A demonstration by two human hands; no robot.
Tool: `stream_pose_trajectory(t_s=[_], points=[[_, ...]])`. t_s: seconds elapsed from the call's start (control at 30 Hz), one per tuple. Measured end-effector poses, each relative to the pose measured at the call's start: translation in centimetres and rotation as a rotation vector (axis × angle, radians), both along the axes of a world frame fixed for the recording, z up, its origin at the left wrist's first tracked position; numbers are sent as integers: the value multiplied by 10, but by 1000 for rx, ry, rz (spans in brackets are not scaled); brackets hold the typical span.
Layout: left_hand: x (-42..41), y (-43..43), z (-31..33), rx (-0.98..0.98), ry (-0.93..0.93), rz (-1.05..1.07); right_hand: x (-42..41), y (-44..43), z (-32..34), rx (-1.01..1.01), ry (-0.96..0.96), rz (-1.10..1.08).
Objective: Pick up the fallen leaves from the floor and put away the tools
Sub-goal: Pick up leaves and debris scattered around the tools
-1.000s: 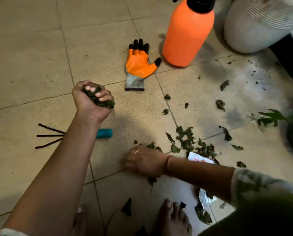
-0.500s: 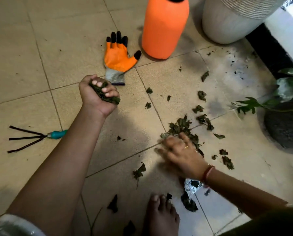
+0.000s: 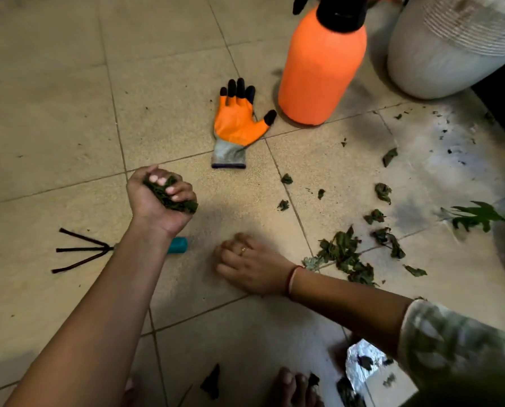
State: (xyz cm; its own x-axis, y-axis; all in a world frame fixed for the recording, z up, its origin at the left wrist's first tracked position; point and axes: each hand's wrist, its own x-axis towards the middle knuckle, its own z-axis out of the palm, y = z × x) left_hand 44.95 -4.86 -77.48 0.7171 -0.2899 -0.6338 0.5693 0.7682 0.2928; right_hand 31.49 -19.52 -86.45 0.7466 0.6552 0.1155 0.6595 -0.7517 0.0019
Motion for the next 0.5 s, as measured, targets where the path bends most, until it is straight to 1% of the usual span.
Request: stream_pose_trajectory(t_s=[0.03,0.07,0.1,0.17,0.2,0.27,0.3,0.33,0.37,0.4,0.5], points=[[-1,0,-2,7,6,1,1,0,-2,4,1,46],[0,-2,-5,12,11,0,5,-8,-2,-12,-5,34],[0,-5,-6,18,16,-4,9,-20,-2,-47,-18,-36],[-1,-10,-9,26,27,-21,21,-52,0,-88,-34,-276],[-1,-12,-10,32,36,-29,27,-68,2,-64,-36,-411],[-3,-16,-13,52,64,-40,41,-95,8,55,-8,-669],[-4,-19,-14,63,81,-42,49,-104,10,141,21,-759],[-6,-21,-16,69,92,-45,58,-111,9,223,66,-805],[-8,-22,-16,72,100,-50,66,-114,9,276,121,-808],[-10,-24,-16,79,107,-58,70,-117,8,287,170,-776],[-13,-28,-18,66,93,-101,59,-118,4,244,219,-553]])
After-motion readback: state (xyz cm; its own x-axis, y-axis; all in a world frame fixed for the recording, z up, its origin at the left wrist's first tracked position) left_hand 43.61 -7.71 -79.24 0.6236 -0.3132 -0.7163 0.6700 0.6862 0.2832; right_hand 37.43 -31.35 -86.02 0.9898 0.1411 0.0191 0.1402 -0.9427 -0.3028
